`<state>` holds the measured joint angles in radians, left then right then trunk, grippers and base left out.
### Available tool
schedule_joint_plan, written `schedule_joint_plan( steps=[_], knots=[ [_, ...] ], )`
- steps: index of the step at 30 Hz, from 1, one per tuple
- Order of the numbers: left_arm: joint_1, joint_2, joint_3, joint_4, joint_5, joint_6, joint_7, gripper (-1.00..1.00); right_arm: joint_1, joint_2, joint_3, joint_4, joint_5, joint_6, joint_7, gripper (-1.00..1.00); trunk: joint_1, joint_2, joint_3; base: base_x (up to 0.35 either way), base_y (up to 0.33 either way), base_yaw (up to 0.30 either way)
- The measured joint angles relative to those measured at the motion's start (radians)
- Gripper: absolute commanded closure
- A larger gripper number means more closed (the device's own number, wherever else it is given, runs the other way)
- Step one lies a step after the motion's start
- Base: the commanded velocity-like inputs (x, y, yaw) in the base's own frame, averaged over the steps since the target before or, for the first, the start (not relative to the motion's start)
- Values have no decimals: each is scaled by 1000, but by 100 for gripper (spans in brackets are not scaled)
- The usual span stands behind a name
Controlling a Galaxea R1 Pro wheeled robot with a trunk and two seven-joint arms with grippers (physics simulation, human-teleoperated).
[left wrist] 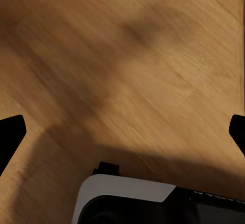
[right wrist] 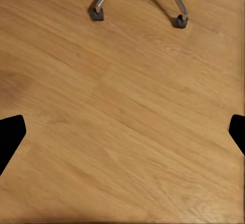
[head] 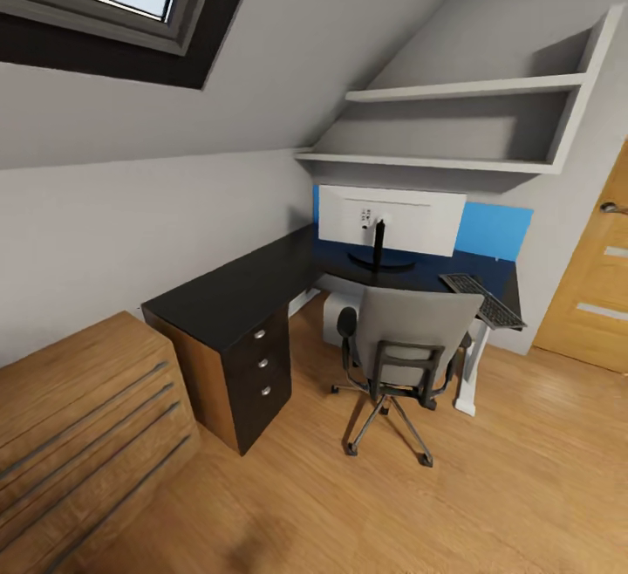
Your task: In the bedroom, organize the workspace by keeping the computer under the desk, ensuring the monitor is on the desk, placing the keyboard on the desk next to the monitor, placing the mouse on the desk next to the keyboard, moving the folder from the swivel chair onto the desk next to the mouse, stacking the notebook on top of the folder with the pen on top of the notebook, and positioning the swivel chair next to the desk.
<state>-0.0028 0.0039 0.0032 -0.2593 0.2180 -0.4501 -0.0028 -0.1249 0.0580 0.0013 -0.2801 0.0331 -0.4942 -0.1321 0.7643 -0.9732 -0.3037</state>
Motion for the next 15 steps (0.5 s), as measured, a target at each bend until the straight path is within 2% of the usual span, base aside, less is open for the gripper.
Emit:
schedule_joint_plan(
  steps=[9,12,13,15],
  knots=[
    [0,1,0,4,0,1,0,-100,-3,-5,-7,0,-11,2,2,-100,0,0,-3,0,0,-260],
    [0,1,0,4,0,1,0,-100,-3,-7,-7,0,-35,2,1,-100,0,0,-3,0,0,-267],
    [0,1,0,5,0,2,0,-100,-3,-20,-9,0,-62,2,11,-100,0,0,-3,0,0,-268],
    [0,1,0,5,0,2,0,-100,-3,-24,-8,0,-64,3,23,-100,0,0,-3,0,0,-268]
  ],
)
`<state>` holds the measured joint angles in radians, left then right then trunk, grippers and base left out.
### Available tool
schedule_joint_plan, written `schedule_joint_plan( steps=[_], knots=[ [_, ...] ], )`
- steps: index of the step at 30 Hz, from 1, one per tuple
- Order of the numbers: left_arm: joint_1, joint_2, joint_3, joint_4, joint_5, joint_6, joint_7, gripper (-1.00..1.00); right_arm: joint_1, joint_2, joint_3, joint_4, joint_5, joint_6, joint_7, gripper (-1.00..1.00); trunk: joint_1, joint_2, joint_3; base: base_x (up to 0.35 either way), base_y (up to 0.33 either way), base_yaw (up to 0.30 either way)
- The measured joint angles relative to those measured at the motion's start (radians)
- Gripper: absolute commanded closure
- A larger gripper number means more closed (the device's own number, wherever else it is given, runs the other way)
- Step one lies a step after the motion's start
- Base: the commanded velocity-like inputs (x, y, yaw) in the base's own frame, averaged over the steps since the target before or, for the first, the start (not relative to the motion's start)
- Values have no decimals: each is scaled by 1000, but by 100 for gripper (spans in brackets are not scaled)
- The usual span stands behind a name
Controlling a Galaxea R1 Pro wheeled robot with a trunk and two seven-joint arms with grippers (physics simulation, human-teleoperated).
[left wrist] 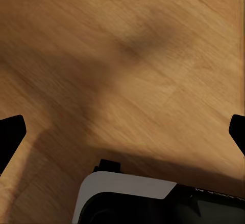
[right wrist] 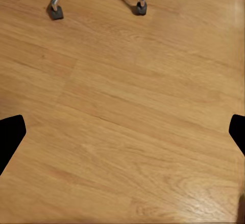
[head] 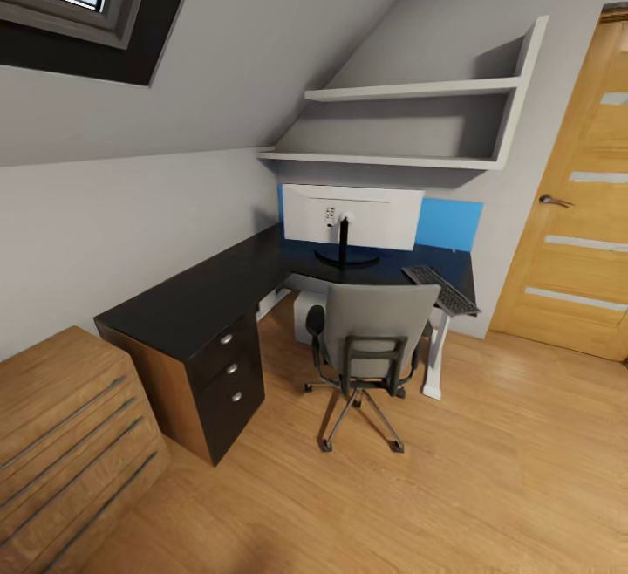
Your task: In the bedroom, organize the workspace by keeping the computer under the desk, ensuring the monitor is on the desk, placing the keyboard on the desk next to the monitor, placing the mouse on the desk next to the keyboard, moving the folder from the swivel chair onto the desk next to the mouse, stacking the notebook on top of the folder with the pen on top of the notebook, and positioning the swivel chair next to the desk.
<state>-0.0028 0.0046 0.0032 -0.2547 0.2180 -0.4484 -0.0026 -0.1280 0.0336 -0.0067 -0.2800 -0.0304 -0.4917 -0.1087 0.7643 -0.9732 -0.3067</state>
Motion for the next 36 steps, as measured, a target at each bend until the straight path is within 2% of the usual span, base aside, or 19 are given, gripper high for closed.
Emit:
schedule_joint_plan(
  steps=[27,36],
  knots=[
    [0,-2,-1,0,0,-1,0,-100,-11,-5,0,1,-1,14,14,-100,0,0,0,0,0,-268],
    [0,-2,-1,0,0,-1,0,-100,-11,-16,-1,1,-2,14,14,-100,0,0,0,0,0,-268]
  ],
)
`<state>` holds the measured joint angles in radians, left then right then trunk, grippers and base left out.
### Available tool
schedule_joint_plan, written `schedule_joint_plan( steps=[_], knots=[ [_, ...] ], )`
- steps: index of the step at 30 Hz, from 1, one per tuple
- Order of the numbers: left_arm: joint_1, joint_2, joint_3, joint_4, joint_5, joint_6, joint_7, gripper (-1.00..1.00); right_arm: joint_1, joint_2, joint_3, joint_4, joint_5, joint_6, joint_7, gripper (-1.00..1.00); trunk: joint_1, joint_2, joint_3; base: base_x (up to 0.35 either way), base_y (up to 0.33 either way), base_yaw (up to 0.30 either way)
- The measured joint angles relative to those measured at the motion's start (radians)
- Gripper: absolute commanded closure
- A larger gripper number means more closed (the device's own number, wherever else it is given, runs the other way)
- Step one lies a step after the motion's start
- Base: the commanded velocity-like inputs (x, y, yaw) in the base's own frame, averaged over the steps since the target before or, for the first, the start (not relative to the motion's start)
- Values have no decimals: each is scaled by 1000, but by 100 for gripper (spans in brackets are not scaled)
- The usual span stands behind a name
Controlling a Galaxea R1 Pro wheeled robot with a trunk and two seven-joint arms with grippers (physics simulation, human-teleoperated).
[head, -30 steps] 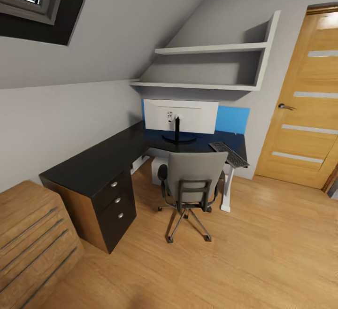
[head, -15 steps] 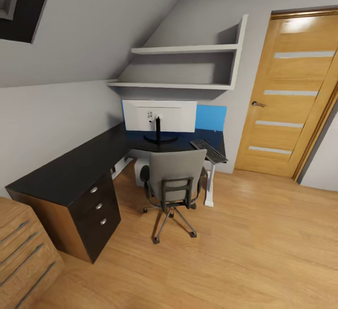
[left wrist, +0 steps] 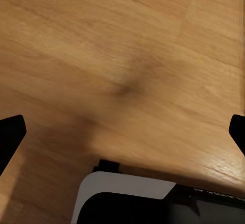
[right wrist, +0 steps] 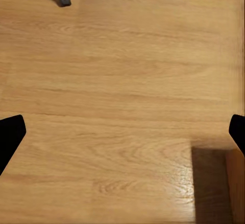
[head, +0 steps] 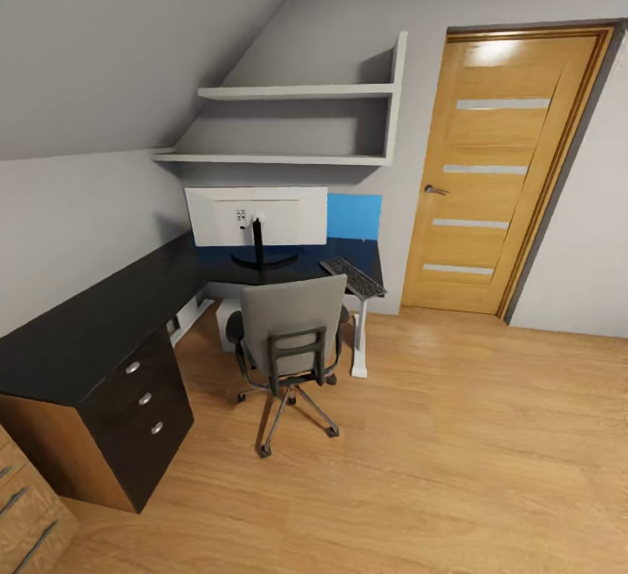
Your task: In the bedroom, organize the workspace by keeping the computer under the desk, ensuring the monitor is on the desk, placing the keyboard on the desk next to the monitor, placing the mouse on the desk next to the keyboard, moving the folder from the swivel chair onto the desk next to the mouse, stacking the notebook on top of the folder with the pen on top of the notebook, and positioning the swivel chair next to the desk.
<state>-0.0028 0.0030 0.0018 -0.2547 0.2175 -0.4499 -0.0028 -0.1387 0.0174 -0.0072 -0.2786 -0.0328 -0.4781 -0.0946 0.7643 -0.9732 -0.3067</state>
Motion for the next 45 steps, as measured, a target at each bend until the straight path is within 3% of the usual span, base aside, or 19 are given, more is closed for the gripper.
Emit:
schedule_joint_plan(
  steps=[8,15,20,26,45],
  knots=[
    [0,-1,0,0,-2,0,0,-100,0,-2,0,-1,-1,0,-1,-100,0,0,0,0,0,-268],
    [0,-2,0,-1,-4,-6,0,-100,-1,-4,0,-4,-33,1,-3,-100,0,0,0,0,0,-268],
    [0,-3,5,-3,3,-88,2,-100,-4,-7,0,-4,-35,0,-3,-100,0,0,0,0,0,-268],
    [0,-4,5,-3,3,-121,3,-100,-5,-9,0,-3,-35,1,-3,-100,0,0,0,32,0,-268],
    [0,-1,5,-1,4,-115,4,-100,-5,-7,0,-2,-35,0,-4,-100,-1,0,0,292,0,-268]
  ],
)
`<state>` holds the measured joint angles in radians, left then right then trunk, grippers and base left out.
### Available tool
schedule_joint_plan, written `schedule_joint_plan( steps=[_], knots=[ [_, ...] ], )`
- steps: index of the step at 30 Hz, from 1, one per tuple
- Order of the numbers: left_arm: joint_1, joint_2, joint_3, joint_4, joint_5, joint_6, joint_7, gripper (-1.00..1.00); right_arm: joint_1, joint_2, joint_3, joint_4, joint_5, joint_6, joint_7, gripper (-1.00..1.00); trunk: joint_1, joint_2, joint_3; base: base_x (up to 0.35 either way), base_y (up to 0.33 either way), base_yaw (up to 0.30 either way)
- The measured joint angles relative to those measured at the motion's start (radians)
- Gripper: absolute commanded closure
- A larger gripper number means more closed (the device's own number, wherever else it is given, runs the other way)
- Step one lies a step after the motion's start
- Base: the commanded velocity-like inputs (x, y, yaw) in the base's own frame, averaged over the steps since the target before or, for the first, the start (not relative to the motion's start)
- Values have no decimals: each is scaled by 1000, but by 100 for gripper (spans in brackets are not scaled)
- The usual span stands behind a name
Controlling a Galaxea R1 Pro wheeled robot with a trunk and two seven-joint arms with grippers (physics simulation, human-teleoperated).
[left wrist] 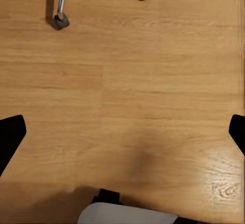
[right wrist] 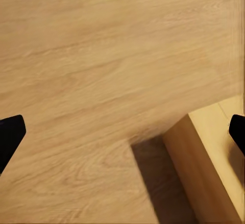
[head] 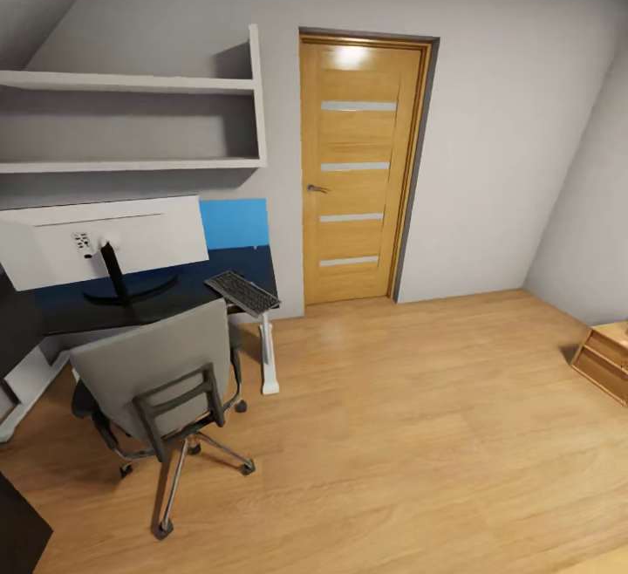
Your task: In the bedroom, organize the workspace by keeping the computer under the desk, ensuring the monitor is on the desk, placing the keyboard on the desk next to the monitor, placing the mouse on the desk next to the keyboard, moving the folder from the swivel chair onto the desk next to the mouse, stacking the notebook on top of the folder with the pen on top of the notebook, and positioning the swivel chair next to the desk.
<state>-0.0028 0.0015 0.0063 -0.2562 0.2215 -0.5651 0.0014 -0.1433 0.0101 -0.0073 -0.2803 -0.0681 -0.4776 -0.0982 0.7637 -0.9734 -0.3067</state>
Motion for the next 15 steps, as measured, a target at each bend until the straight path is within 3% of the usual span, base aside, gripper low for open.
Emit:
schedule_joint_plan(
  steps=[8,15],
  knots=[
    [0,0,1,0,0,0,0,-100,0,2,0,0,0,0,1,-100,0,0,0,323,0,-261],
    [0,0,0,2,-1,0,-2,-100,0,4,0,1,0,-1,1,-100,0,0,-1,328,22,-86]
  ],
)
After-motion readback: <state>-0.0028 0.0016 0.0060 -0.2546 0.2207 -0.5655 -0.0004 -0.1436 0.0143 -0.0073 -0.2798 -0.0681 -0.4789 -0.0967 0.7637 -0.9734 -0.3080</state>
